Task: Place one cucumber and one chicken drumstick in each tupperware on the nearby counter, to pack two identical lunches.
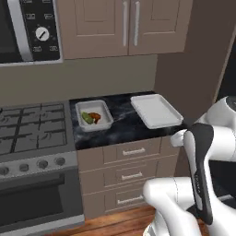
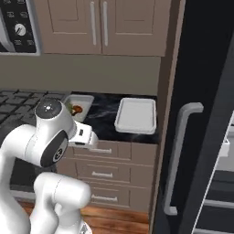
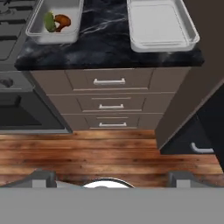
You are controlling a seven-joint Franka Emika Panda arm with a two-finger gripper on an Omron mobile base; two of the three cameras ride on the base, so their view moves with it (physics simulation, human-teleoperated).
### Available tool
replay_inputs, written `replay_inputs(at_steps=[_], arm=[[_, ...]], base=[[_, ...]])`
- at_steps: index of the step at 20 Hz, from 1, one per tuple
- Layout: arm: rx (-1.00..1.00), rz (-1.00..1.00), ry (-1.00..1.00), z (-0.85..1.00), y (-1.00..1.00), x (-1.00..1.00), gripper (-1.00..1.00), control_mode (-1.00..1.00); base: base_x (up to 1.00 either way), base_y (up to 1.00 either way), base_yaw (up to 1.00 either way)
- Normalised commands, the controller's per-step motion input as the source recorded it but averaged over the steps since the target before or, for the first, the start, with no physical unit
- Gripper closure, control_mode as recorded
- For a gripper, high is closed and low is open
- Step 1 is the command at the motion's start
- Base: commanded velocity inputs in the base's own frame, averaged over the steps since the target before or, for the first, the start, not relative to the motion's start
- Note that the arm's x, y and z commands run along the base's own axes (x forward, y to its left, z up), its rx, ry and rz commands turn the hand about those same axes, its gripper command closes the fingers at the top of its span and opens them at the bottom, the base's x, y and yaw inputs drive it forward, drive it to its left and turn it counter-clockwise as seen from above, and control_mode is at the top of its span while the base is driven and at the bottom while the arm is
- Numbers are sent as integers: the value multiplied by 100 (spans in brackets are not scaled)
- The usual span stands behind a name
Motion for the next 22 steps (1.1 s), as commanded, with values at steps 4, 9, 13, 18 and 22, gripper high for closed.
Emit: replay_inputs(at_steps=[4, 9, 13, 18, 22], arm=[[0, 0, 0, 0, 0, 0, -100, 100], [0, 0, 0, 0, 0, 0, -100, 100], [0, 0, 0, 0, 0, 0, -100, 100], [0, 0, 0, 0, 0, 0, -100, 100], [0, 0, 0, 0, 0, 0, -100, 100]], base=[[-97, -100, -4], [-100, -97, 0], [-85, -98, -1], [-9, -100, -3], [0, -98, 0]])
